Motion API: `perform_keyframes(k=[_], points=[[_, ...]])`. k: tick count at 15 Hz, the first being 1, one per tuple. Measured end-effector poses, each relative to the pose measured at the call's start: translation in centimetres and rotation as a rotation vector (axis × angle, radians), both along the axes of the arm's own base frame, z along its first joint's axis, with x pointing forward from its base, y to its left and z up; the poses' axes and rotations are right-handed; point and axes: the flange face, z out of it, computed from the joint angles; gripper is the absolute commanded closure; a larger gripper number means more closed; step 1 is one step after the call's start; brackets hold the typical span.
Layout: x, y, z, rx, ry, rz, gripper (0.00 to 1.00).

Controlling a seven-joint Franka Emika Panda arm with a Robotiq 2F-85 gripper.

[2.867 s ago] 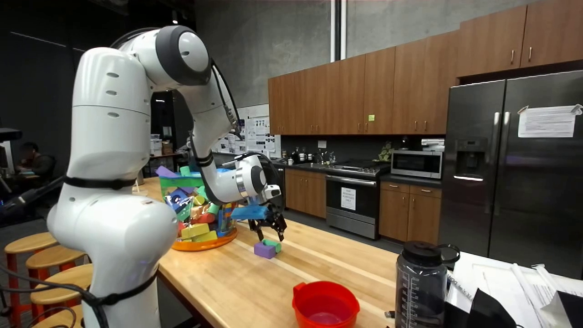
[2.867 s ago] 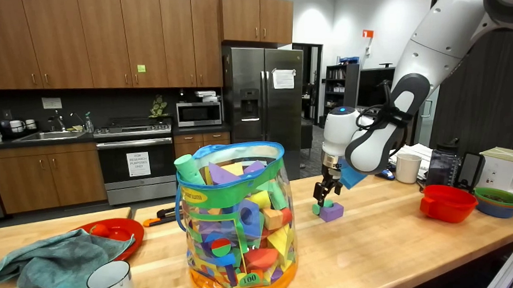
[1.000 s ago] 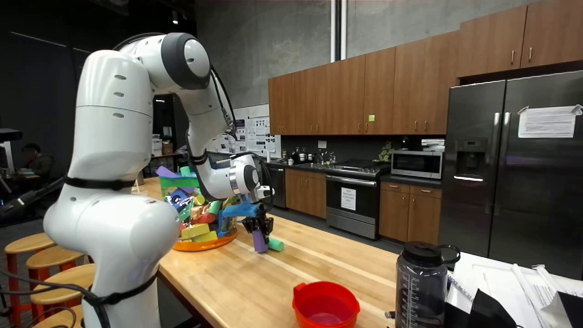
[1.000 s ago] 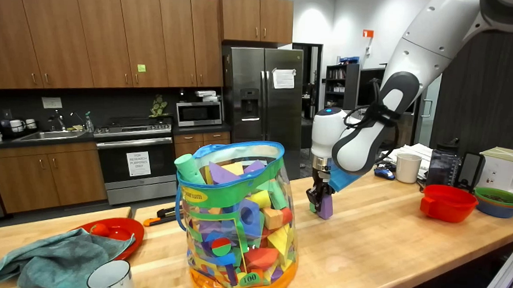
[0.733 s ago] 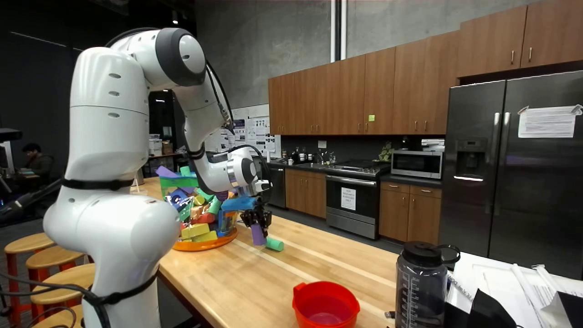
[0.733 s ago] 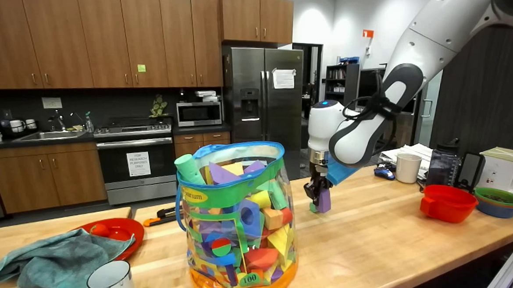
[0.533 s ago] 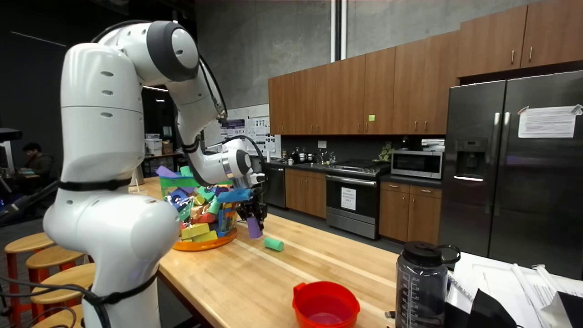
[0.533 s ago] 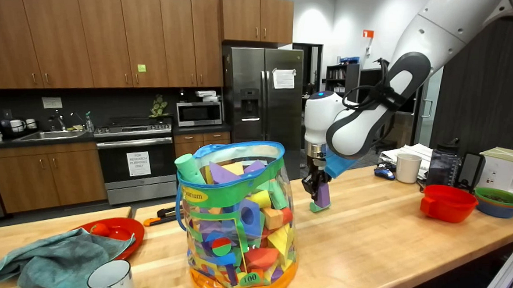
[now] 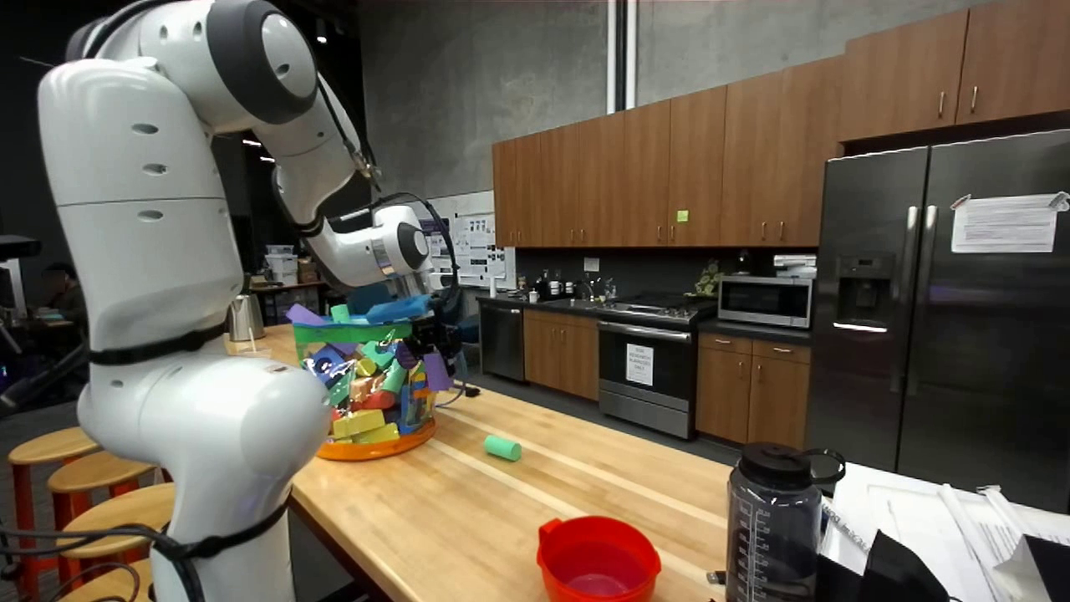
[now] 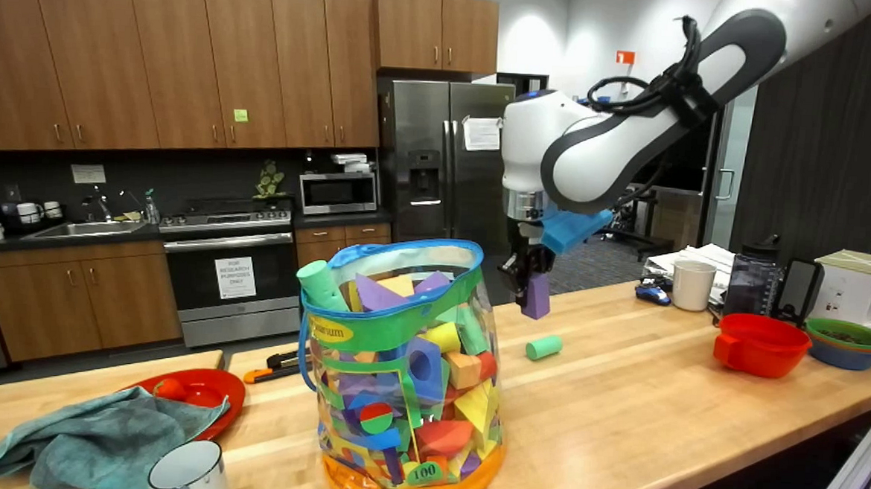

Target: Put the purple and green block inside the clear bag

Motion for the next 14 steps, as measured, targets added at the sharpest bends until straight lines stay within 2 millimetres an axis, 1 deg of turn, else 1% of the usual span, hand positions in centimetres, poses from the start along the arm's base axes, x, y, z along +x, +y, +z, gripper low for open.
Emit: perform_keyframes(k=[5, 8, 11, 13, 14], points=[[-0.4, 2.9, 7.4, 0.052, -0.108, 0.033, 0.85], [-1.2, 5.0, 11.8, 0.087, -0.177, 0.06, 0.85], [-2.0, 7.2, 15.3, 0.105, -0.222, 0.091, 0.85], [-2.6, 8.5, 16.9, 0.113, -0.242, 0.111, 0.85], [-2.9, 9.1, 17.4, 0.118, -0.251, 0.123, 0.35]])
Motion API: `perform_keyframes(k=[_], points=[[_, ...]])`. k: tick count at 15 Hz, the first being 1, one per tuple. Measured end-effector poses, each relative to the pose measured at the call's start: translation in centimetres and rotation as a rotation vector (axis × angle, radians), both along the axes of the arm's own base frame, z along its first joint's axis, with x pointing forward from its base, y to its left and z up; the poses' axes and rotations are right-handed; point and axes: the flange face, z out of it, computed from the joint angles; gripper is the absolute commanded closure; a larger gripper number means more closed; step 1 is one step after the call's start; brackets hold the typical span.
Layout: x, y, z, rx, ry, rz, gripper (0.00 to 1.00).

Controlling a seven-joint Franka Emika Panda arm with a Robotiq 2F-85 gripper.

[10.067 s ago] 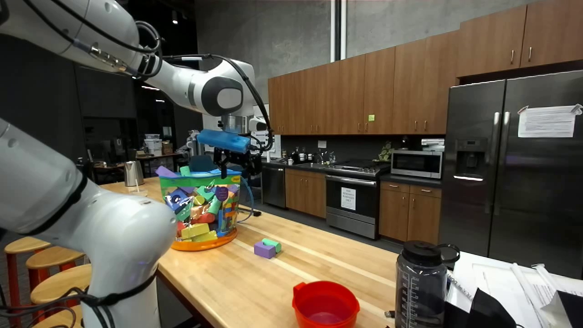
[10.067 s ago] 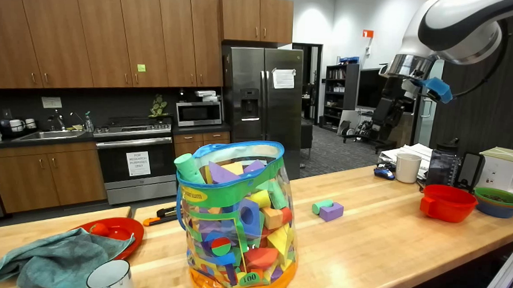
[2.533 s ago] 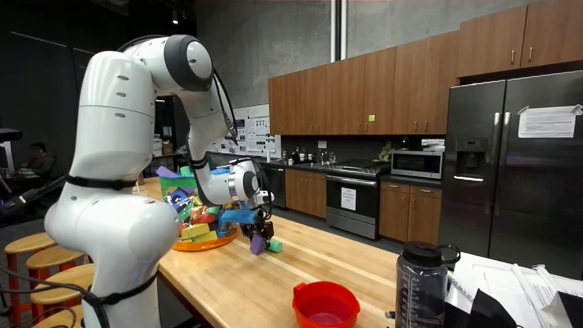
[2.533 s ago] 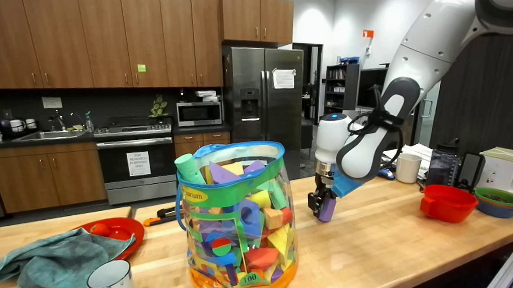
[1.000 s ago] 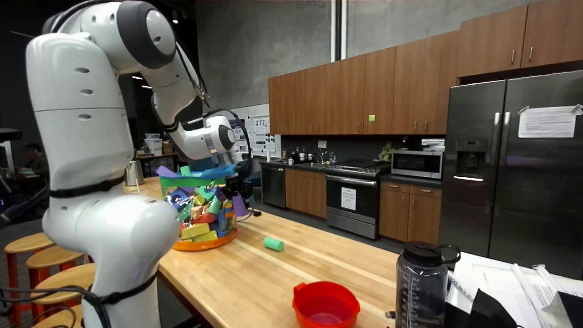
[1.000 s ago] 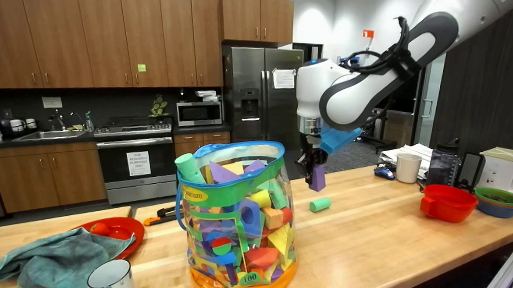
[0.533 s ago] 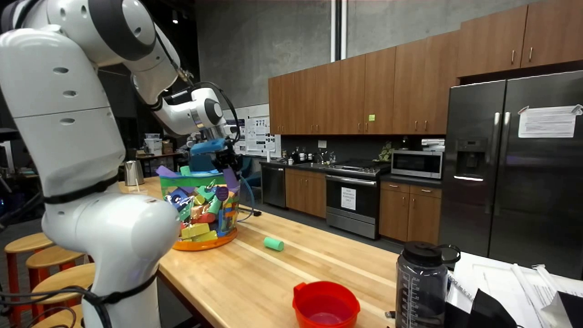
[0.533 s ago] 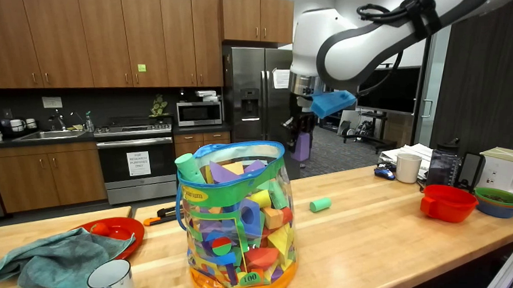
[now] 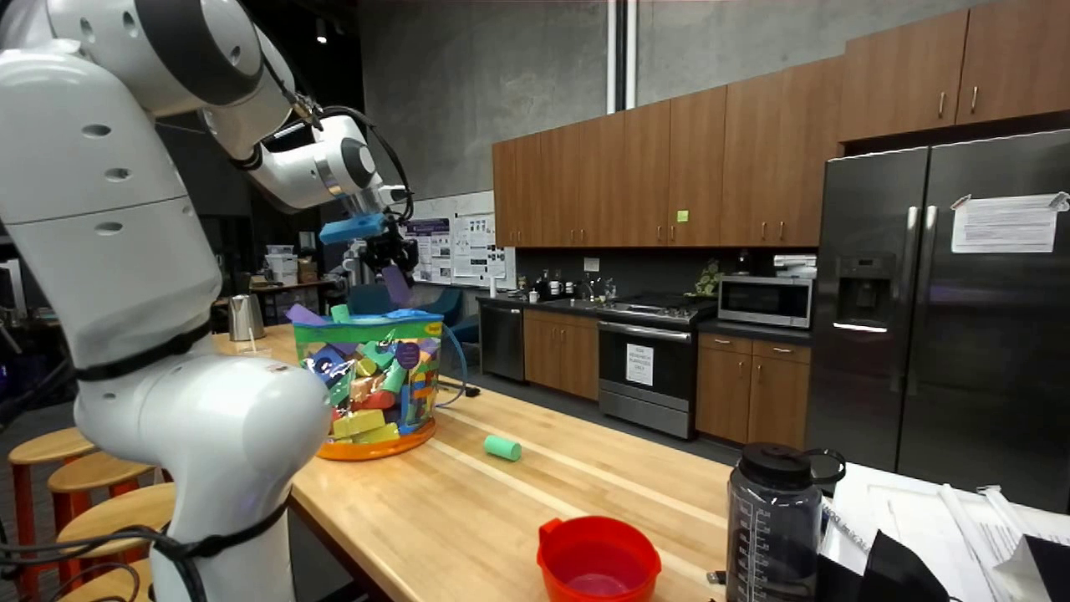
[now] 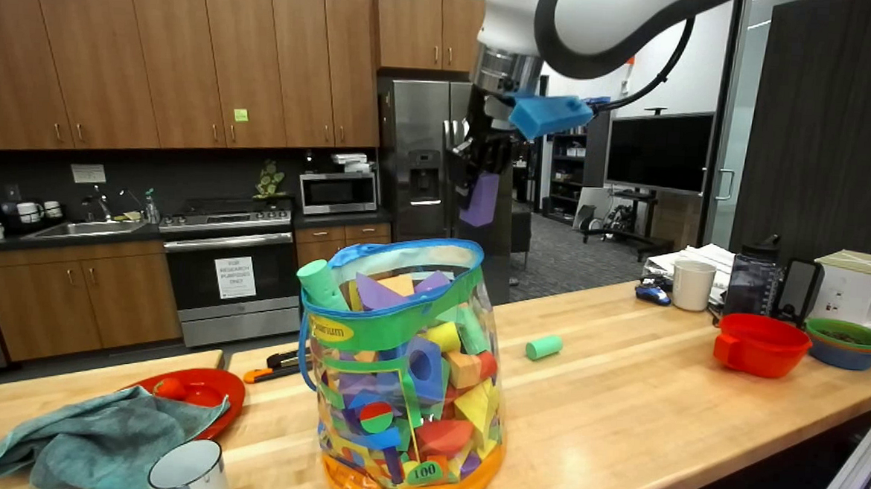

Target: Put the purple and green block inside the clear bag

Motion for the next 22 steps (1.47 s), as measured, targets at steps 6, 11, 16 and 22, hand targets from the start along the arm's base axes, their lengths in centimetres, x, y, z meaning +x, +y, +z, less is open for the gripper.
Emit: perform_keyframes(k=[6, 11, 16, 22], points=[[-1.3, 4.0, -0.6, 0.066, -0.059, 0.09, 0.05], [-1.0, 4.8, -2.2, 0.108, -0.101, 0.125, 0.0], [0.6, 3.2, -1.3, 0.155, -0.171, 0.1, 0.0], [5.0, -5.0, -3.5, 0.13, -0.15, -0.058, 0.0]])
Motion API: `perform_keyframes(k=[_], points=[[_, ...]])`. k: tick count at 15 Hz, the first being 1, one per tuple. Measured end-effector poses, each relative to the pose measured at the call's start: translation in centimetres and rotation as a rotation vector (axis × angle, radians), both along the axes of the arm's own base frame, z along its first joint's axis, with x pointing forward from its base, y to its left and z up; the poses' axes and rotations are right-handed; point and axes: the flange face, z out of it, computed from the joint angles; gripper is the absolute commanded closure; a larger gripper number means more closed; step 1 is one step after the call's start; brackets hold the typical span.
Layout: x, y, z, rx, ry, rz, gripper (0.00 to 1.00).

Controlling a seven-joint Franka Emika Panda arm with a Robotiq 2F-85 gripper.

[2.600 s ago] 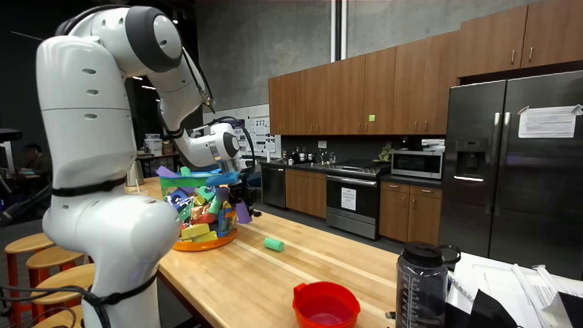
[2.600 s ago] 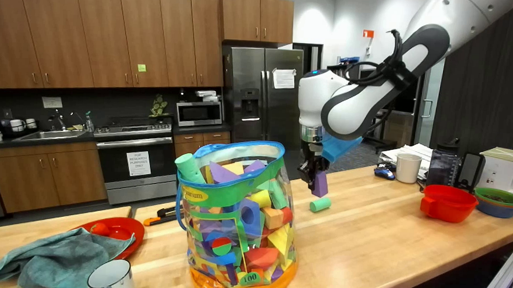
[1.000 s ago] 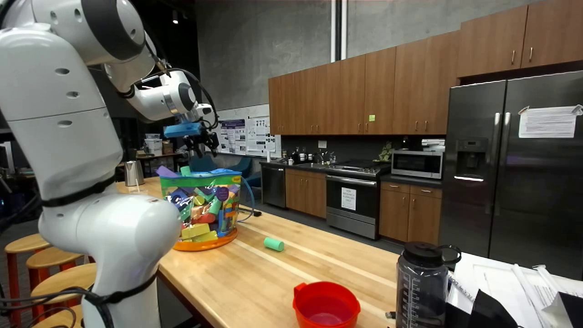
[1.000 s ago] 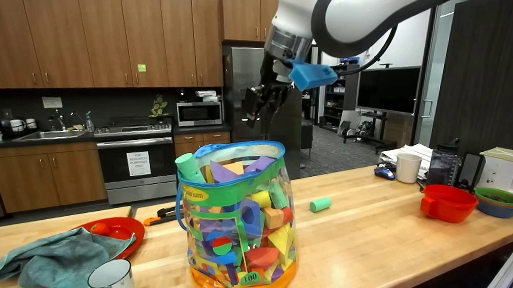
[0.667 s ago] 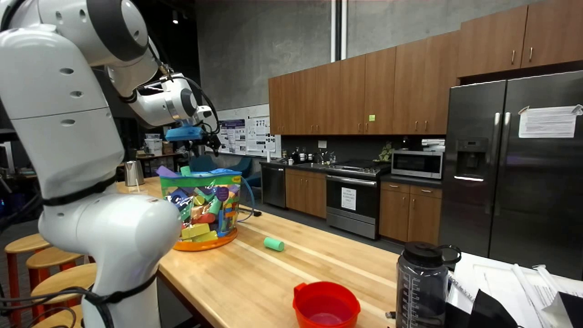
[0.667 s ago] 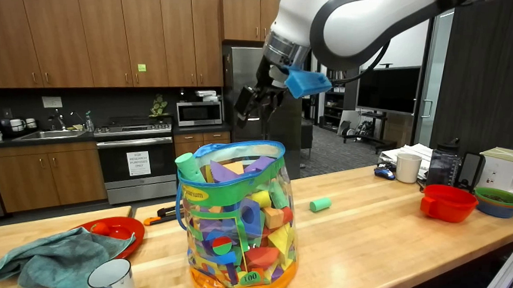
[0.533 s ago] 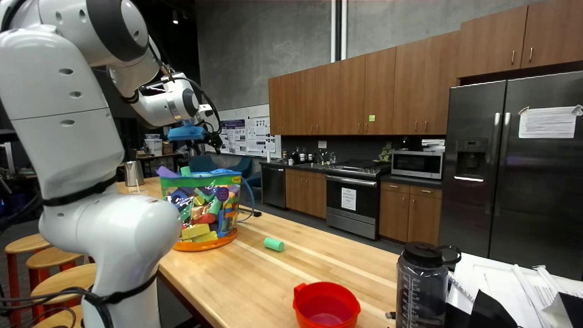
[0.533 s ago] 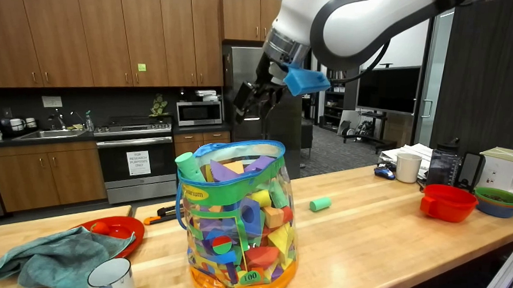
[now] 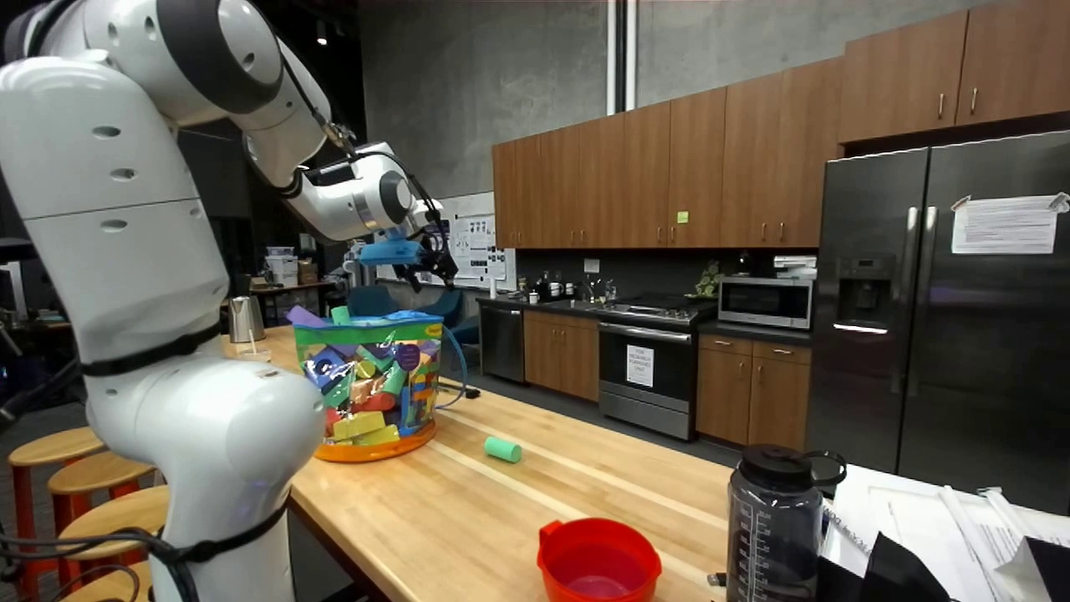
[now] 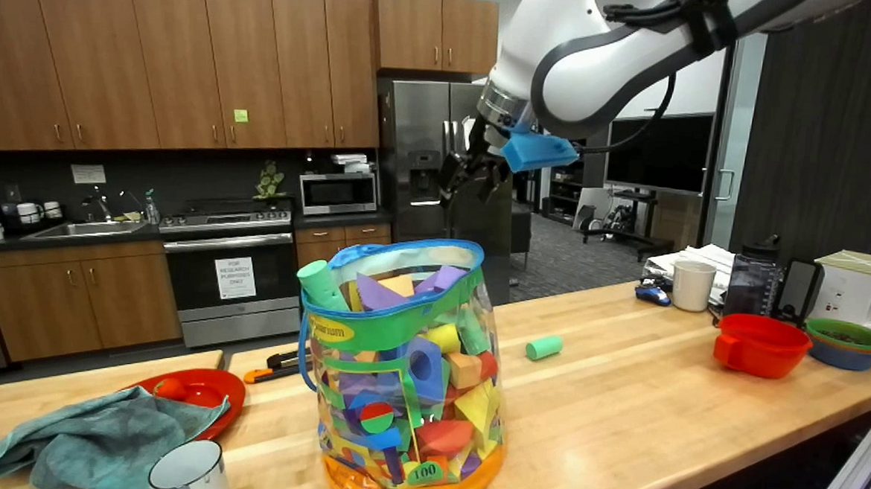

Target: Put the purple and green block inside the clear bag

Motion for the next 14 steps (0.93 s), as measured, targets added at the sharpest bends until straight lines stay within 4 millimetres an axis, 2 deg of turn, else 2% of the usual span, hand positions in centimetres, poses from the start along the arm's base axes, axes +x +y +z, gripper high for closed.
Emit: perform_keyframes(k=[4, 7, 11, 14], points=[[2.8, -6.5, -2.2, -0.005, 0.03, -0.115, 0.0], [4.1, -10.9, -4.9, -0.04, 0.076, -0.183, 0.0], [4.3, -15.5, -11.2, -0.117, 0.2, -0.262, 0.0], [3.6, -17.0, -16.9, -0.135, 0.32, -0.282, 0.0]])
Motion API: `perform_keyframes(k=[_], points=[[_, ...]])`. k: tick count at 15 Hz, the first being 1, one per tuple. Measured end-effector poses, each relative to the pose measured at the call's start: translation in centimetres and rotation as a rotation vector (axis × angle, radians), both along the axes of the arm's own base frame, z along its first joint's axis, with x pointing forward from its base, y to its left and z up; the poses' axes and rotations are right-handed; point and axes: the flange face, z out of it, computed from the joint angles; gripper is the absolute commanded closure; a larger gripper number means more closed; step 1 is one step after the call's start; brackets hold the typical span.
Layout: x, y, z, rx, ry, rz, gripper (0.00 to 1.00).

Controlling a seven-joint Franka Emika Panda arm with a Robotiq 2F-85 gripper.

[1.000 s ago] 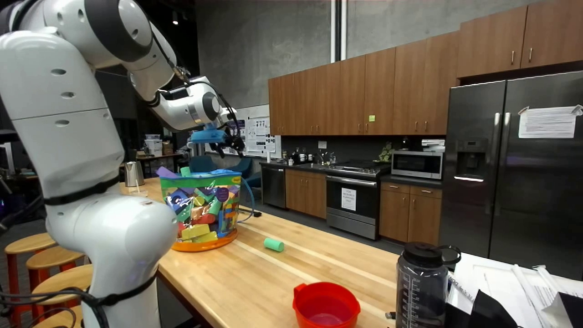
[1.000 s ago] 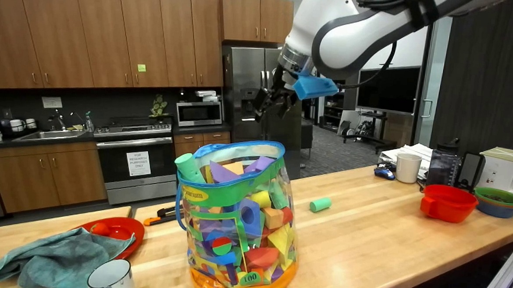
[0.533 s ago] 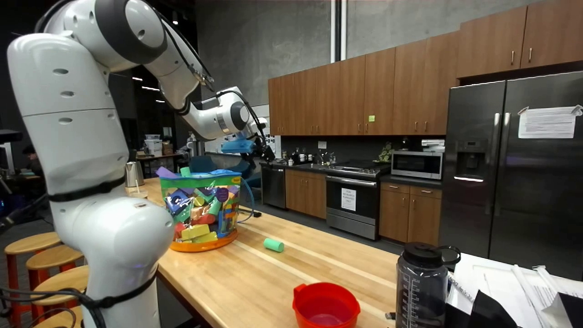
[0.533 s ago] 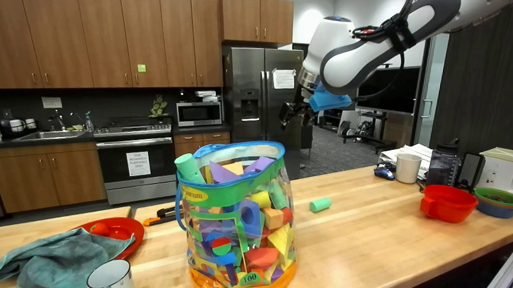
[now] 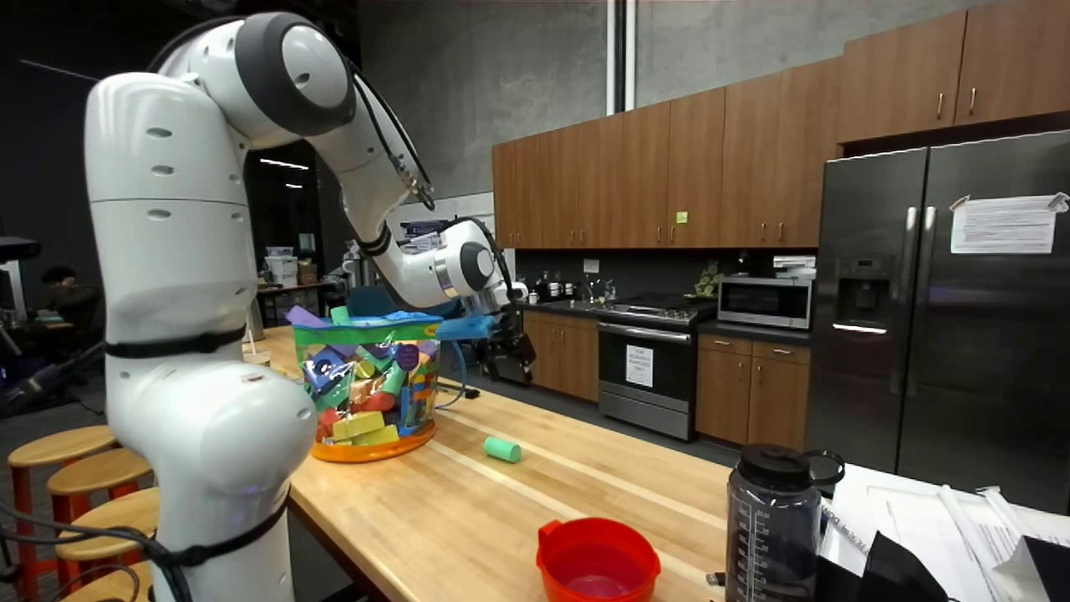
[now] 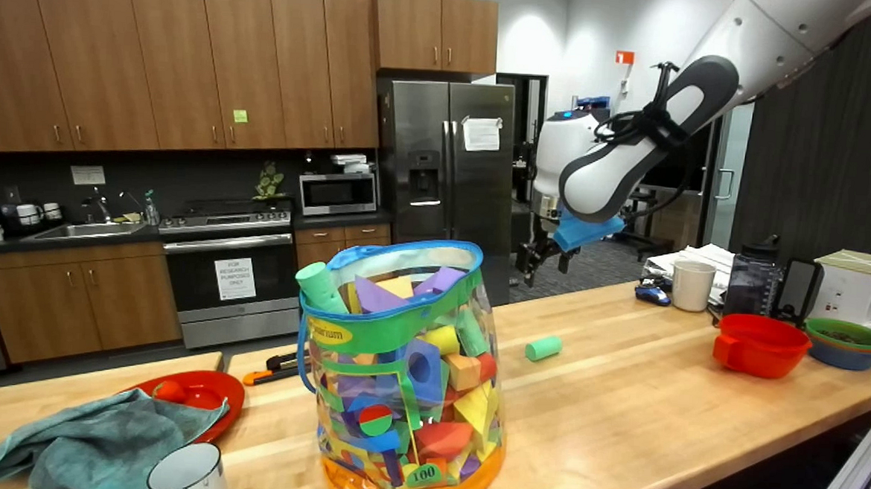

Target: Put the purple and green block inside the clear bag

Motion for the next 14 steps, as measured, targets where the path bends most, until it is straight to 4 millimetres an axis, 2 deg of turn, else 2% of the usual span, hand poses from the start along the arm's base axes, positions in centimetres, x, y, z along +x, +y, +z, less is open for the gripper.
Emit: perform_keyframes(k=[1, 3, 8, 14], points=[[-0.3, -0.2, -1.8, 0.004, 0.037, 0.0, 0.0], [-0.3, -0.1, -3.1, 0.007, 0.056, 0.002, 0.0], [0.0, 0.1, -2.3, 0.007, 0.039, 0.007, 0.0], [0.1, 1.3, -3.6, 0.015, 0.089, 0.141, 0.0]])
